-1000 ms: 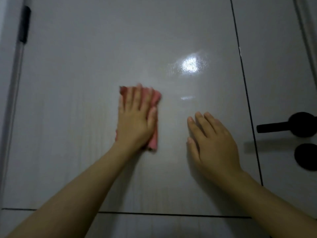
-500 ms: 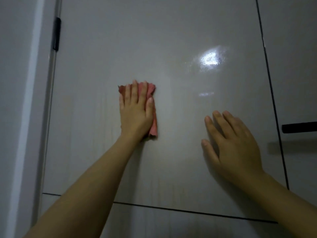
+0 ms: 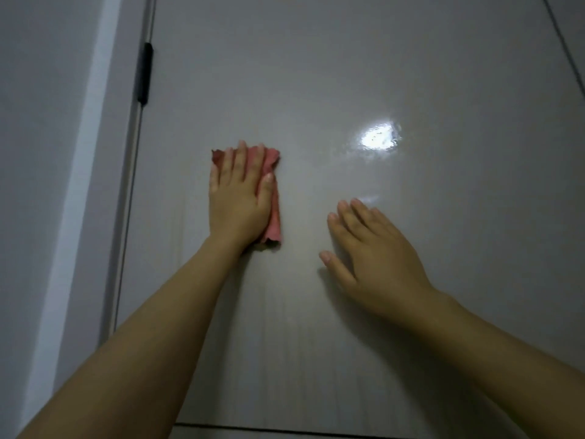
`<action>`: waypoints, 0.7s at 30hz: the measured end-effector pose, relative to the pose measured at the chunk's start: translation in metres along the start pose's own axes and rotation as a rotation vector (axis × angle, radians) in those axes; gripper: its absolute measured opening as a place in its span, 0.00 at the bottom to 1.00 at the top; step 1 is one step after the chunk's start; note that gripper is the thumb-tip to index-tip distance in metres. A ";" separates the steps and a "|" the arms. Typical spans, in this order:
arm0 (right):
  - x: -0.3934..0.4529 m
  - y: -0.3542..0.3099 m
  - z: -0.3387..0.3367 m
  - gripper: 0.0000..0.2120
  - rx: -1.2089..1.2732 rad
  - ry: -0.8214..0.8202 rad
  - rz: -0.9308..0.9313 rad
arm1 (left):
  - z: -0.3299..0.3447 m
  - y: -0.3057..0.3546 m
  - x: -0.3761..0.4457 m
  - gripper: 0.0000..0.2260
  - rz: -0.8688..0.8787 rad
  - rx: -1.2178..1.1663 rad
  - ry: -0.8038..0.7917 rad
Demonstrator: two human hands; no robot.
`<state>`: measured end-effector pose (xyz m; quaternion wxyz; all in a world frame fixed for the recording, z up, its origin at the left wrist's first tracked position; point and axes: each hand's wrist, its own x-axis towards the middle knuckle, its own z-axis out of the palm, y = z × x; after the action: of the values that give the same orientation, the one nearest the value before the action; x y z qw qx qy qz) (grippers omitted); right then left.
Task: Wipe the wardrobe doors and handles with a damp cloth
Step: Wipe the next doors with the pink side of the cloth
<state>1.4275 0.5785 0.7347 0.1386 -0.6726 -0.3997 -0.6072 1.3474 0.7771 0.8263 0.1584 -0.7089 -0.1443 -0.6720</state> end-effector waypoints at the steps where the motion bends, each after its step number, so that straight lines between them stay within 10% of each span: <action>1: 0.001 -0.003 0.002 0.35 -0.051 -0.010 0.000 | 0.000 -0.001 -0.006 0.30 -0.005 -0.005 0.012; 7: 0.006 -0.011 0.003 0.35 -0.243 -0.019 0.032 | 0.003 -0.011 -0.052 0.26 0.316 -0.041 -0.003; 13: 0.013 -0.030 0.003 0.42 -0.288 -0.172 0.124 | 0.004 -0.042 -0.016 0.29 0.039 -0.048 0.041; 18: 0.014 -0.039 0.005 0.44 -0.246 -0.185 0.172 | 0.002 -0.056 -0.077 0.25 0.283 -0.042 -0.014; 21: 0.014 -0.037 0.004 0.42 -0.242 -0.138 0.143 | -0.004 -0.104 -0.053 0.27 0.103 -0.023 0.015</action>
<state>1.4027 0.6100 0.7352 0.0716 -0.7513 -0.2833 -0.5917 1.2975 0.8701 0.7772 0.1859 -0.7121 -0.0986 -0.6698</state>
